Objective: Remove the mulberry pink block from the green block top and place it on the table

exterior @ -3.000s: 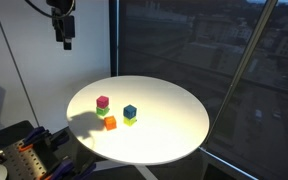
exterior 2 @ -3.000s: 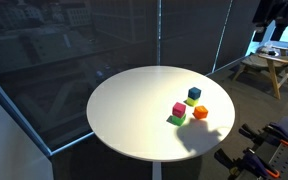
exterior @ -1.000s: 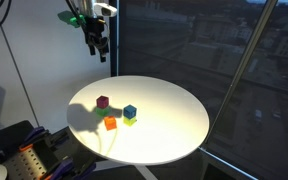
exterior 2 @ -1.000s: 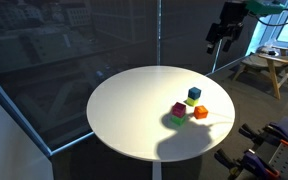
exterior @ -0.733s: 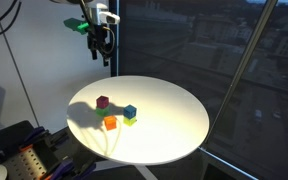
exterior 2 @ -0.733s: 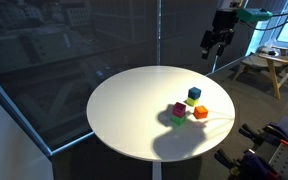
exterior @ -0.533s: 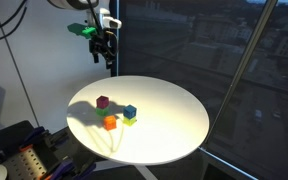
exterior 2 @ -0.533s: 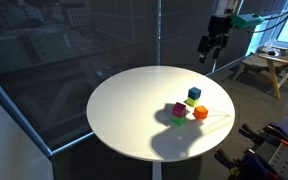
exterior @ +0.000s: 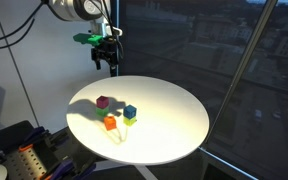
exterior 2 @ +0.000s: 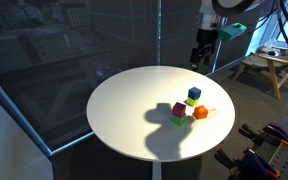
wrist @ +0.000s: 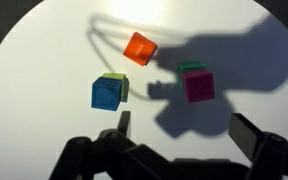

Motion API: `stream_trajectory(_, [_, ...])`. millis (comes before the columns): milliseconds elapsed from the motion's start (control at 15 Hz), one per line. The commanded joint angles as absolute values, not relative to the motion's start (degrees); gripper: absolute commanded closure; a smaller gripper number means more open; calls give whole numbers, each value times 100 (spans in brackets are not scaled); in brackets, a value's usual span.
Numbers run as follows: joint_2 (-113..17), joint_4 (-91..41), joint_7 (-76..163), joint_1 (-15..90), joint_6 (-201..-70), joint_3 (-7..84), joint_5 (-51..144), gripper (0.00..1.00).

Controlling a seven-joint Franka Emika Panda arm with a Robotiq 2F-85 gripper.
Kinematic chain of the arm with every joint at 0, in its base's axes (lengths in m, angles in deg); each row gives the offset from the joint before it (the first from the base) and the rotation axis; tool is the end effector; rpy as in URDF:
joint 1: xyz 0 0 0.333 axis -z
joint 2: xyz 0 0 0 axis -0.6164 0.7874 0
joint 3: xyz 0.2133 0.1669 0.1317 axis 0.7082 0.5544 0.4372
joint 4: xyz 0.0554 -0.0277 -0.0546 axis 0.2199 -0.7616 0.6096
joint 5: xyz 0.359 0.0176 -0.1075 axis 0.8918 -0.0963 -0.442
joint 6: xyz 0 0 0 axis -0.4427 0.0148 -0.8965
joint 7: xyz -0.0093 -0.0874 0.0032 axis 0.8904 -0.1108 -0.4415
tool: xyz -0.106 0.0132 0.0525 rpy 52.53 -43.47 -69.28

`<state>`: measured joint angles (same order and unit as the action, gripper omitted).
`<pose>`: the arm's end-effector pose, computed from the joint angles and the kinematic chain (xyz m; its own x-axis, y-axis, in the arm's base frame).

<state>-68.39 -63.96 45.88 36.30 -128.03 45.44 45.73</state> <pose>0.4886 0.0362 0.3664 0.9967 0.0809 0.0040 0.0806 -0.9955 0.0499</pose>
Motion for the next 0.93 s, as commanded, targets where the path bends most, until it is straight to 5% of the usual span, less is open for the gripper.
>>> stream_trajectory(0, [-6508, -6074, 4645, 3537, -12828, 4610, 4414, 0])
stream_trajectory(867, [-5736, -5667, 4166, 3288, -13052, 4724, 4646, 0])
